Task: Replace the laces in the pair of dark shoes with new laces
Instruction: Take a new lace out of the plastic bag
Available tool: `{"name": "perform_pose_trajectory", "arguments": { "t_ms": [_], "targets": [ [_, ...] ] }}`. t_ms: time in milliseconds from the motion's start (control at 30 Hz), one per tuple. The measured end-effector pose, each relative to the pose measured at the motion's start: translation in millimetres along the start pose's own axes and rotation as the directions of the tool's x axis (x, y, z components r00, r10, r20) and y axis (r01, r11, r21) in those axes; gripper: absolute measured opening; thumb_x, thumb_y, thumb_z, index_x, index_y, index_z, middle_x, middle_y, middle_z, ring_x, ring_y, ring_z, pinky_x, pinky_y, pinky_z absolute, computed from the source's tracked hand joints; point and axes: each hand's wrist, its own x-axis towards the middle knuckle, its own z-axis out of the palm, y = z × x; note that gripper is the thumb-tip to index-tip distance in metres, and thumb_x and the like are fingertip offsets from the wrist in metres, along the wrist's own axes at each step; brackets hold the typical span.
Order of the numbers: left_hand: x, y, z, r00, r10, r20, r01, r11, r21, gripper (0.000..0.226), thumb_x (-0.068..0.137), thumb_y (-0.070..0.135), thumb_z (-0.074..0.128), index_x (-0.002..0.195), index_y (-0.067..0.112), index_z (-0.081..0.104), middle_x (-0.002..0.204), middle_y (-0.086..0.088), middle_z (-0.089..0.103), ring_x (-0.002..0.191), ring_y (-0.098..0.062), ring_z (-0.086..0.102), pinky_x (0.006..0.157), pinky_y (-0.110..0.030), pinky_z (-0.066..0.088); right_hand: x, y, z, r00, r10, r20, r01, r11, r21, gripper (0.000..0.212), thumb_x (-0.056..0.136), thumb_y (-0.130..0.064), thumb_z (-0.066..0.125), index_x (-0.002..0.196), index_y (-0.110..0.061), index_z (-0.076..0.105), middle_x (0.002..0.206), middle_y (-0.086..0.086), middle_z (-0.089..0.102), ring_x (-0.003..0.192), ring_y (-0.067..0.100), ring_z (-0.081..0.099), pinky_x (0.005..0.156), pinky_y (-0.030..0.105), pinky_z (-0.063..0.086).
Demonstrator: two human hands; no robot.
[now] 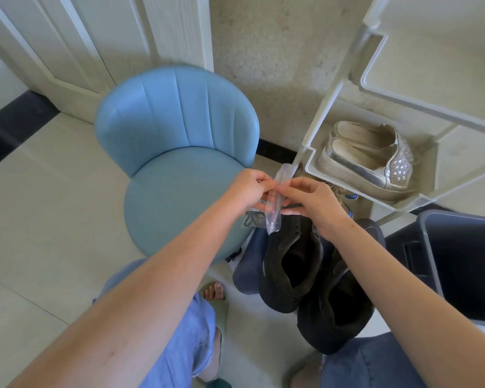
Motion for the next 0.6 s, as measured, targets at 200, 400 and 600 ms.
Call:
{"name": "perform_pose_trajectory", "arguments": {
  "t_ms": [200, 400, 600],
  "targets": [
    [-8, 14, 20, 0.996, 0.064, -0.054, -0.059, 0.993, 0.104, 0.017, 0.097, 0.015, 0.051, 0.094, 0.003, 0.062, 0.092, -0.012, 0.066, 0.087, -0.028, 0.068, 0.072, -0.034, 0.058, -9, -6, -18, 0.998, 0.052, -0.029, -0.049, 0.994, 0.098, 0.014, 0.078, -0.015, 0.075, 0.086, -0.005, 0.070, 0.080, 0.010, 0.074, 0.075, 0.020, 0.071, 0.064, 0.028, 0.059],
    [-17, 33, 46, 0.998, 0.063, -0.024, -0.059, 0.987, 0.149, 0.023, 0.097, 0.018, 0.051, 0.097, 0.000, 0.064, 0.098, -0.017, 0.068, 0.090, -0.029, 0.067, 0.085, -0.038, 0.055, -22, -8, -44, 0.986, 0.152, 0.075, -0.162, 0.973, 0.163, 0.037, 0.068, -0.035, 0.072, 0.095, -0.009, 0.071, 0.087, 0.007, 0.073, 0.079, 0.018, 0.069, 0.066, 0.027, 0.057],
    [-15, 56, 57, 0.997, -0.063, -0.053, 0.059, 0.995, -0.077, 0.026, 0.102, 0.016, 0.040, 0.085, 0.003, 0.056, 0.074, -0.008, 0.056, 0.058, -0.015, 0.054, 0.055, -0.023, 0.050, -48, -17, -90, 0.984, 0.166, 0.067, -0.179, 0.932, 0.315, 0.016, 0.070, -0.024, 0.072, 0.075, -0.009, 0.072, 0.066, 0.002, 0.066, 0.060, 0.012, 0.066, 0.064, 0.028, 0.058]
  ]
}}
